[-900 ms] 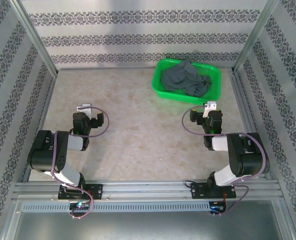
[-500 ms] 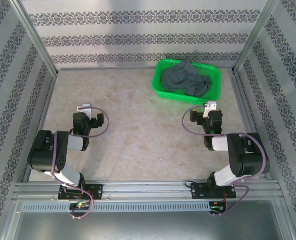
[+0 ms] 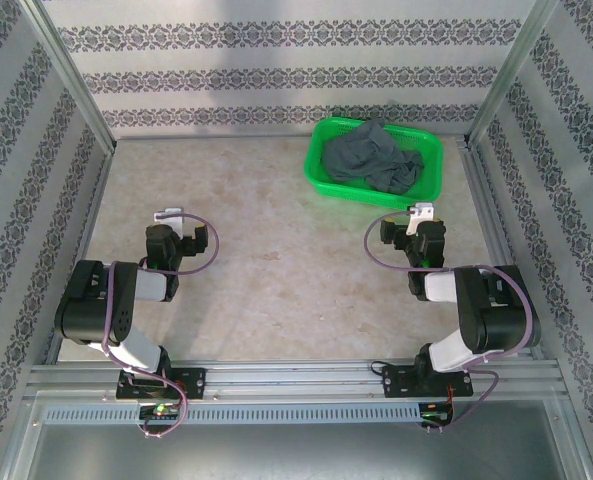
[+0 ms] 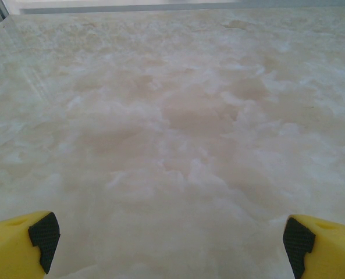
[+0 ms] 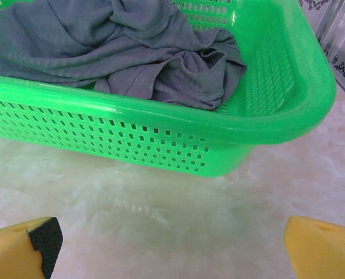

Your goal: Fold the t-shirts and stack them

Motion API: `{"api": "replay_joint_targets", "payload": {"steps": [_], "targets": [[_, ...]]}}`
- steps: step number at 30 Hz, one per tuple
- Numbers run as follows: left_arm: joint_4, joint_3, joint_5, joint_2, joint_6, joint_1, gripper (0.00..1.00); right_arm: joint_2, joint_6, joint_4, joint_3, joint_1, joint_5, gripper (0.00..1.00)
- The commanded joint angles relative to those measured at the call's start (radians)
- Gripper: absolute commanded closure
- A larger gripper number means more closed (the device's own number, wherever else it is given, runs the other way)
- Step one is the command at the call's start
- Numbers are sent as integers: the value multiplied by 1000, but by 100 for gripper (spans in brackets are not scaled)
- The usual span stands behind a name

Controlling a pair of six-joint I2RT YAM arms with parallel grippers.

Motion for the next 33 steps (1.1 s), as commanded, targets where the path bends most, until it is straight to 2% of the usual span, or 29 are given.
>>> {"api": "replay_joint_targets", "payload": {"steps": [1, 3, 4, 5, 7, 9, 10, 11, 12, 13, 14, 15, 16, 17, 18, 20, 23, 29, 33], "targets": [[104, -28, -12, -16, 4, -6, 0, -39, 16, 20, 13, 3, 33, 2], [58, -37, -147, -97, 18, -50, 0, -132, 5, -186, 73, 40, 144, 2], [-39, -13, -183, -168, 34, -74, 0, -190, -6, -300, 115, 56, 168, 2], [-144, 22, -218, -237, 53, -101, 0, -236, -12, -320, 140, 74, 179, 2], [-213, 74, -252, -338, 41, -134, 0, -328, -41, -337, 191, 128, 229, 2], [-276, 161, -321, -403, 9, -167, 0, -379, 57, -534, 352, 178, 327, 2], [-352, 227, -421, -416, -102, -176, 0, -382, 233, -739, 472, 170, 349, 2], [-564, 329, -510, -429, -308, -174, 0, -372, 455, -968, 589, 147, 347, 2], [-805, 411, -524, -444, -519, -168, 0, -358, 610, -1098, 663, 117, 313, 2], [-1012, 489, -502, -460, -683, -157, 0, -332, 674, -1093, 684, 54, 144, 2], [-1015, 491, -425, -461, -762, -126, 0, -297, 723, -1071, 690, 0, -1, 2], [-984, 483, -287, -451, -820, -78, 0, -261, 749, -1101, 719, -11, -32, 2], [-992, 498, -176, -421, -890, -43, 0, -222, 740, -1173, 769, 13, 11, 3], [-1038, 536, -132, -385, -914, -44, 0, -179, 706, -1248, 833, 49, 77, 6], [-1078, 573, -116, -354, -910, -59, 0, -135, 678, -1319, 897, 70, 117, 9], [-1156, 653, -116, -286, -867, -115, 0, -28, 654, -1415, 1013, 92, 107, 16], [-1166, 706, -68, -210, -832, -178, 0, 131, 651, -1507, 1150, 103, 62, 16], [-1093, 756, 65, -104, -799, -255, 0, 397, 628, -1480, 1340, 98, -5, 15], [-1020, 761, 144, -48, -824, -271, 5, 538, 665, -1426, 1446, 67, -63, 17]]}}
